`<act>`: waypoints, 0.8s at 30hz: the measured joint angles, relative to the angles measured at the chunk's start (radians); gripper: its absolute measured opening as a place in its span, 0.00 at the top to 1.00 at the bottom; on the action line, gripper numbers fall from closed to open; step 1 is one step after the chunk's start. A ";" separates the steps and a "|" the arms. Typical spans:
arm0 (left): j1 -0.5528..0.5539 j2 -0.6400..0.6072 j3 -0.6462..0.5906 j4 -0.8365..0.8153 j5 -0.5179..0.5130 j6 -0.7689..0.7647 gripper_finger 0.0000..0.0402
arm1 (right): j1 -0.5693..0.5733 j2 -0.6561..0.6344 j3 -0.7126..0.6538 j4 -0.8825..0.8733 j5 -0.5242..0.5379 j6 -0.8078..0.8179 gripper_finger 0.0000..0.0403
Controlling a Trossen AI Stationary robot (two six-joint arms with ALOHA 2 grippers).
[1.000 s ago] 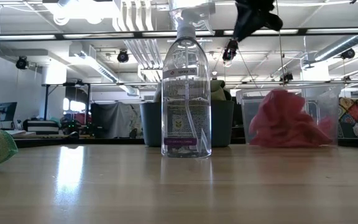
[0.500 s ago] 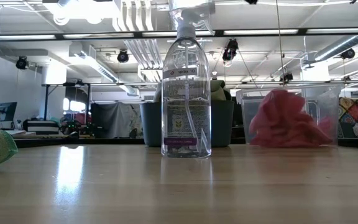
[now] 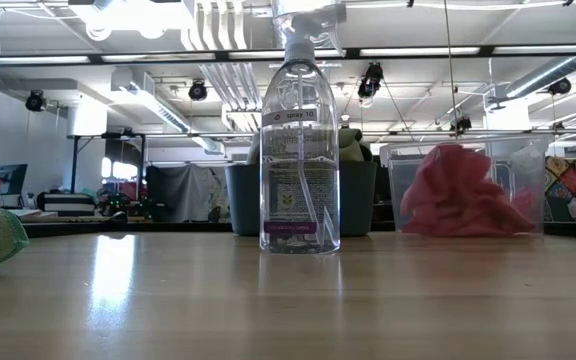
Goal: Sort microfiber towel by color & place in baskets
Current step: Put the pink microfiber cloth into the transparent bin
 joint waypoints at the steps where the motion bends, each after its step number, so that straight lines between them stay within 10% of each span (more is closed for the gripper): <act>1: -0.010 0.000 -0.020 0.009 0.019 -0.009 0.79 | 0.009 0.001 0.000 0.000 0.002 0.003 0.83; 24: -0.218 0.004 -0.311 0.354 0.087 -0.106 0.79 | 0.103 0.204 0.000 0.000 -0.001 0.183 0.81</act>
